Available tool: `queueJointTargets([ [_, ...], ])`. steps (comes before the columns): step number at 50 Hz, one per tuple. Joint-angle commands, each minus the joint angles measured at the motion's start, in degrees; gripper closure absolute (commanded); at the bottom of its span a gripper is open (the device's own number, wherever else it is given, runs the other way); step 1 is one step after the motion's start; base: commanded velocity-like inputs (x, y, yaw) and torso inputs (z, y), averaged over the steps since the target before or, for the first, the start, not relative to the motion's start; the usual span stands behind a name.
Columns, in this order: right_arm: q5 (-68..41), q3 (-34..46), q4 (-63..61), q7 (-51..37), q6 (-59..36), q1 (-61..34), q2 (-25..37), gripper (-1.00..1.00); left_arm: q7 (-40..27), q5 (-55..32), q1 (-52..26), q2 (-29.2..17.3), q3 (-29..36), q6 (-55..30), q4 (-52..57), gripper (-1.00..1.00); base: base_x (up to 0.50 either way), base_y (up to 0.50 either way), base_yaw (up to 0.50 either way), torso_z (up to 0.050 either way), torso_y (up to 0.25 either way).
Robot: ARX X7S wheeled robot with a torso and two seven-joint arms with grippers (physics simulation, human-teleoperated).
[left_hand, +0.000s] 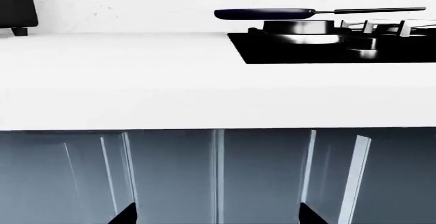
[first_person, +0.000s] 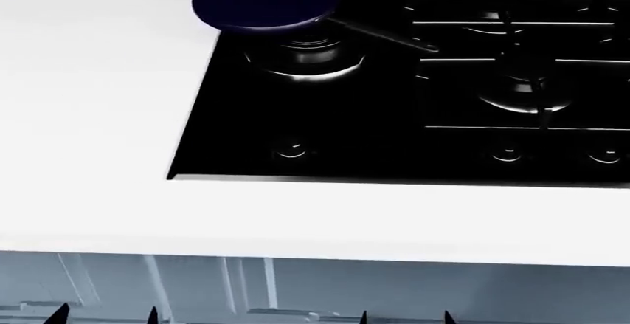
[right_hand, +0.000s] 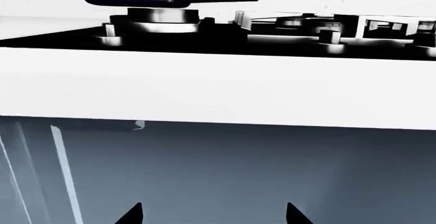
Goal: Turn off the left burner of the stove.
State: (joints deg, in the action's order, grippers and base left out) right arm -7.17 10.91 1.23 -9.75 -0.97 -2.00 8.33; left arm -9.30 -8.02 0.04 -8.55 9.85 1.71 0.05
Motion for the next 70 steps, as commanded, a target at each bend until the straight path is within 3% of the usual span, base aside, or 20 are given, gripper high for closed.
queueJointTargets([
  [1,-0.29,0.45,0.02,-0.47,0.45,0.16,0.42,-1.00,-0.46,-0.29,-0.14,-0.36,0.52,0.03,0.04,-1.00,0.00,0.50,0.00,0.000,0.000],
  [19,-1.14,0.54,-0.27,-1.64,-0.24,-0.26,0.83,-1.00,-1.21,-0.72,-0.45,-0.93,1.17,-0.27,0.26,-1.00,0.00,0.50,0.00,0.000,0.000],
  [42,-1.13,0.70,-1.50,-3.87,-0.56,-0.01,1.55,-1.00,-1.83,-1.13,-0.27,-1.52,1.97,1.29,0.16,-1.00,0.00,0.01,0.00,0.000,0.000],
  [51,-2.08,-0.18,-8.51,-4.68,-0.81,1.32,2.78,-1.00,-3.24,1.90,-0.45,-2.52,2.75,2.35,1.49,-1.00,0.00,0.00,0.00,0.000,0.000],
  [70,-1.29,-1.38,-23.44,-8.24,-6.95,-0.80,5.81,-1.00,-5.35,2.76,0.04,-6.35,1.76,-2.86,20.49,-1.00,0.00,0.00,0.00,0.000,0.000],
])
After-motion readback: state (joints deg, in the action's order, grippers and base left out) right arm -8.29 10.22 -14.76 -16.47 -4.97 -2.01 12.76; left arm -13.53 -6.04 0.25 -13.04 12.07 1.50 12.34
